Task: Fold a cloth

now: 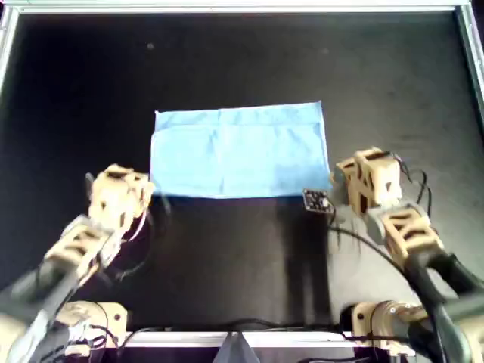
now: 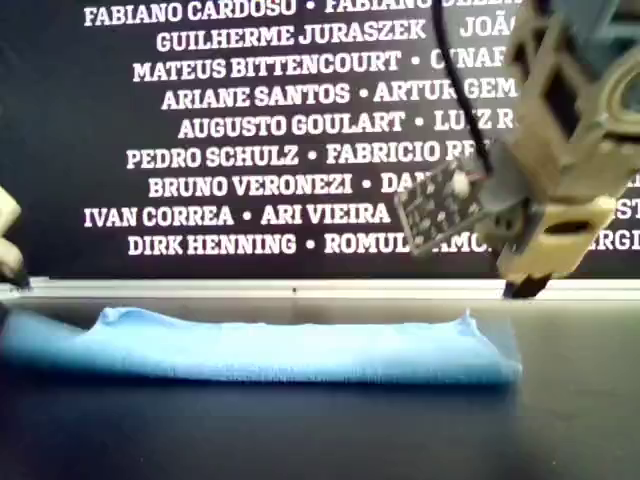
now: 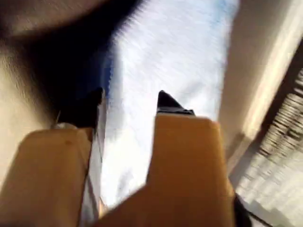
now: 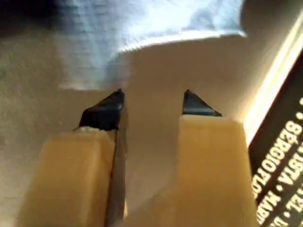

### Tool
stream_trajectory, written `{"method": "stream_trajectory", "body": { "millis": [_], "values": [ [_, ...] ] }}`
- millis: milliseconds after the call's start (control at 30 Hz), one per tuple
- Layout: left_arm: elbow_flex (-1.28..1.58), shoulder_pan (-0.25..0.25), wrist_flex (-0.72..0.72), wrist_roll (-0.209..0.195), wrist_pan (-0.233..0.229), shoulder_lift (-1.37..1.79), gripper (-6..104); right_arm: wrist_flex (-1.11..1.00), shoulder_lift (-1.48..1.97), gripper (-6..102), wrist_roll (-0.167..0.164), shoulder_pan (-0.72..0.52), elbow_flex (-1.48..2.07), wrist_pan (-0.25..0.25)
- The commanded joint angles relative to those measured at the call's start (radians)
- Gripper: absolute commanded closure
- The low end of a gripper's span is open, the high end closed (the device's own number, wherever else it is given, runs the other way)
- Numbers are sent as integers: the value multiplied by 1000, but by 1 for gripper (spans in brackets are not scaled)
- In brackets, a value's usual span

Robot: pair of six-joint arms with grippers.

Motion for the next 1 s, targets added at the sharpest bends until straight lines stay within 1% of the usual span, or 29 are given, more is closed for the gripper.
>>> {"method": "stream_trajectory", "body": {
  "millis": [0,233,267,300,367,433,500,567,600,633,667,700,833,900,967],
  "values": [
    [120,-6,0,5,-5,256,59,-23,176,47,-2,9,63,0],
    [414,9,0,5,-6,698,59,-20,495,47,-5,-6,304,3],
    [420,11,2,5,-11,727,59,-20,545,47,-5,-8,336,3],
    [426,12,3,5,-26,753,59,-20,594,47,-5,-15,368,3],
    [425,25,8,21,-83,801,59,-20,693,47,-5,-46,428,3],
    [426,37,8,57,-156,836,59,-21,795,47,-5,-106,482,3],
    [428,37,8,97,-225,853,59,-23,890,47,-3,-163,529,0],
    [428,31,8,123,-273,864,59,-23,979,47,-3,-190,558,0],
    [428,29,8,127,-285,864,59,-23,1031,46,-3,-192,569,0],
    [428,29,8,129,-291,864,59,-23,1068,46,-3,-181,575,-14],
    [428,35,8,129,-293,864,59,-23,1100,46,-2,-178,581,-2],
    [428,37,8,129,-295,862,59,-23,1124,46,-2,-186,588,-15],
    [428,31,8,129,-295,848,58,-25,1150,46,-2,-138,624,-20],
    [428,34,8,129,-281,845,58,-25,1146,46,-2,-114,629,-18],
    [428,25,8,129,-279,842,58,-25,1138,47,2,-110,617,-18]
  ]
}}
